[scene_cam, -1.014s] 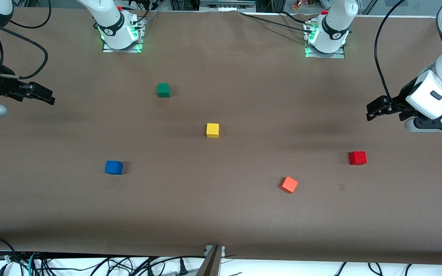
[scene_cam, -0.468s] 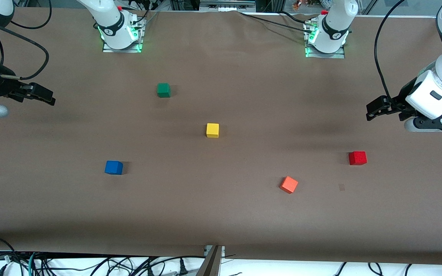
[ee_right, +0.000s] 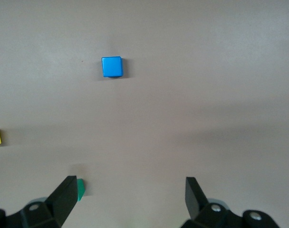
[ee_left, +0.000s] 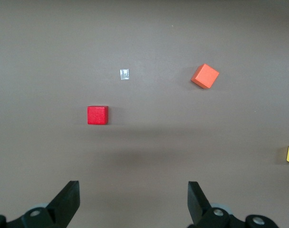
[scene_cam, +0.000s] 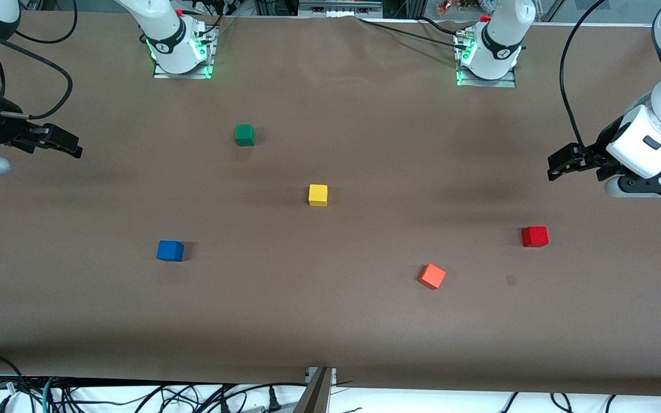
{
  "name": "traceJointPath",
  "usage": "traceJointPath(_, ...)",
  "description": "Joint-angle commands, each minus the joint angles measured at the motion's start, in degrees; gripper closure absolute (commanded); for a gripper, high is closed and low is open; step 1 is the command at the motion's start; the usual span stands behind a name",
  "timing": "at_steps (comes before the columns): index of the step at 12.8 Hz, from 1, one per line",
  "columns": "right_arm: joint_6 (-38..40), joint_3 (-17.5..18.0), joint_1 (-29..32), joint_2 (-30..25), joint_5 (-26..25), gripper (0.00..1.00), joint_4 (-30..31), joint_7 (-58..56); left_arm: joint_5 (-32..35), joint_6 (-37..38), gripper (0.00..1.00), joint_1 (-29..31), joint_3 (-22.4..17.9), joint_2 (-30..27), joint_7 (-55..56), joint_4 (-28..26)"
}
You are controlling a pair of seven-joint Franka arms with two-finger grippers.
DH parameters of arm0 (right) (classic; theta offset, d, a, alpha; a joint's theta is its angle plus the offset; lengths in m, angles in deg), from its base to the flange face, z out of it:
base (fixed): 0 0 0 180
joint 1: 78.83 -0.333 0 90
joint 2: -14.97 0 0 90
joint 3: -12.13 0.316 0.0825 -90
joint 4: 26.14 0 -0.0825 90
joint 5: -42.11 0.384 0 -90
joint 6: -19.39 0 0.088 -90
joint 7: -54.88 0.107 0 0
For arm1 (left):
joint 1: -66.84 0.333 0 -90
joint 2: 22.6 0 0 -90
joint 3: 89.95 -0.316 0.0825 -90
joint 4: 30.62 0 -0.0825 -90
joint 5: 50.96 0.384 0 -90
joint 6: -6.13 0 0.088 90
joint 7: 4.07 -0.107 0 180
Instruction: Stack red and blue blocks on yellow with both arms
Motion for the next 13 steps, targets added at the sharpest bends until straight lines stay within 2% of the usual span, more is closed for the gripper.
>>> traceJointPath(1,1.7,0.2,0.5,1.8,-0.5,0.00,-2.1,-0.3,0.3,1.4,0.00,-0.3,-0.1,1.2,-0.1,2.0)
traceJointPath(5,4.6,0.9,-0.3,1.8,-2.3,0.00,-5.8,0.3,0.3,1.4,0.00,-0.3,-0.2,1.3,-0.1,2.0)
traceJointPath(10,3.8,0.8,-0.2,3.5,-1.5,0.00,-6.8,0.4,0.8,1.3,0.00,-0.3,-0.1,1.4,-0.3,2.0)
traceJointPath(13,4.0,2.2,-2.1,4.2,-2.6,0.00,-7.0,-0.1,0.5,1.2,0.00,0.2,-0.2,1.5,-0.5,1.6)
